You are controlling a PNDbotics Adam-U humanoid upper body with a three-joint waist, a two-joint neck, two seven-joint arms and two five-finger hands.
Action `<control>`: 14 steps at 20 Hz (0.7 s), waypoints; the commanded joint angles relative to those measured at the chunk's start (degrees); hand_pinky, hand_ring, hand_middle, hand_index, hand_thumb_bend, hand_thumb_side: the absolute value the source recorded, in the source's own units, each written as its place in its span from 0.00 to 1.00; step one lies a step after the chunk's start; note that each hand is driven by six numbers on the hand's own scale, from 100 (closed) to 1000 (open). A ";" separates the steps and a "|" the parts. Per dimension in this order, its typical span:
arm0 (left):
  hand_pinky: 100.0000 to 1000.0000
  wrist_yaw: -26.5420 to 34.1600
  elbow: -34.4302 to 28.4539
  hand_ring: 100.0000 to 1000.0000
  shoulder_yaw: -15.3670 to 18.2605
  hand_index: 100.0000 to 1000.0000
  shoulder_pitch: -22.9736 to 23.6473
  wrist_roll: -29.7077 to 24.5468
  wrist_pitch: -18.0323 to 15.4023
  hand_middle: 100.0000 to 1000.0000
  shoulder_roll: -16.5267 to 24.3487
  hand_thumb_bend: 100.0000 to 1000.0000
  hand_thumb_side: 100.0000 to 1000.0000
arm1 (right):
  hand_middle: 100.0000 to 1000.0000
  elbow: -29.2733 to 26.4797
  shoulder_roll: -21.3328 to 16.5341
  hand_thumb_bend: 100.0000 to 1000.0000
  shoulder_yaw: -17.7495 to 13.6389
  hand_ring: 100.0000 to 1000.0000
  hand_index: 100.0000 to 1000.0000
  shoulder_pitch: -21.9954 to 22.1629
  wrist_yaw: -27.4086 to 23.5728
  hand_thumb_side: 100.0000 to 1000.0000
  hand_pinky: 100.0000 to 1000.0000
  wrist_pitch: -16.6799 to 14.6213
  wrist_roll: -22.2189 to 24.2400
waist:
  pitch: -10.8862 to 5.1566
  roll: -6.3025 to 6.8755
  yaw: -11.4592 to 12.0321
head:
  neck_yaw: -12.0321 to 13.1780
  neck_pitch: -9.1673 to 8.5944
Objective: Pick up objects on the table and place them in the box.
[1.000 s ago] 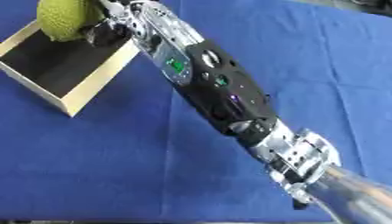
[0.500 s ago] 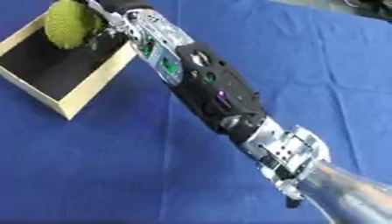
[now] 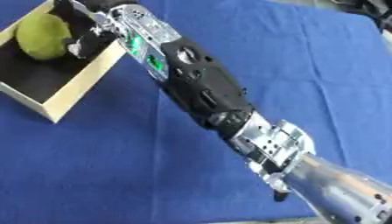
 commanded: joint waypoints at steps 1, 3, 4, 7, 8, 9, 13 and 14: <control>0.71 0.11 -0.82 0.48 0.52 0.53 -0.02 0.52 -0.39 0.53 1.14 0.19 0.20 | 0.79 -4.19 -1.24 0.11 -1.42 0.87 0.85 -0.89 -1.81 0.24 0.82 0.18 0.35 | -1.33 1.09 -0.12 | -0.26 0.11; 0.71 0.06 -0.82 0.48 0.57 0.53 0.20 0.57 -0.36 0.53 1.12 0.19 0.20 | 0.78 -6.65 -1.74 0.10 -2.25 0.86 0.84 -0.84 -3.31 0.20 0.81 0.67 0.25 | -1.47 1.26 -0.31 | -0.14 0.30; 0.71 0.04 -0.82 0.48 0.58 0.53 0.28 0.60 -0.35 0.53 1.12 0.19 0.20 | 0.78 -7.97 -2.08 0.09 -2.66 0.86 0.84 -0.79 -4.10 0.19 0.81 1.02 0.16 | -1.55 1.32 -0.40 | -0.09 0.39; 0.71 -0.06 -0.82 0.48 0.70 0.53 0.70 0.77 -0.30 0.53 1.08 0.19 0.20 | 0.73 -12.09 -3.67 0.00 -4.56 0.82 0.82 -1.32 -6.54 0.04 0.78 1.64 -0.75 | -1.90 1.67 -0.93 | 0.39 0.67; 0.71 -0.12 -0.82 0.48 0.77 0.53 0.85 0.85 -0.28 0.53 1.07 0.19 0.20 | 0.71 -13.51 -4.49 0.00 -5.75 0.80 0.81 -1.56 -7.40 0.00 0.76 1.33 -1.47 | -2.01 1.75 -1.14 | 0.60 0.75; 0.71 -0.19 -0.82 0.48 0.87 0.53 1.05 0.94 -0.26 0.53 1.07 0.20 0.20 | 0.69 -14.89 -5.52 0.00 -7.01 0.78 0.80 -1.77 -8.25 0.00 0.74 0.94 -2.25 | -2.14 1.85 -1.47 | 0.97 0.80; 0.71 -0.57 -0.82 0.48 1.27 0.53 1.96 1.39 -0.12 0.53 1.11 0.19 0.20 | 0.68 -20.56 -10.88 0.00 -12.35 0.76 0.79 -0.21 -11.73 0.15 0.73 0.24 -5.67 | -2.61 2.17 -2.67 | 2.75 0.77; 0.71 -0.70 -0.82 0.48 1.41 0.53 2.25 1.52 -0.07 0.53 1.10 0.19 0.20 | 0.67 -21.93 -12.23 0.00 -13.55 0.76 0.77 0.71 -12.58 0.23 0.73 -0.18 -6.51 | -2.71 2.28 -3.01 | 3.30 0.76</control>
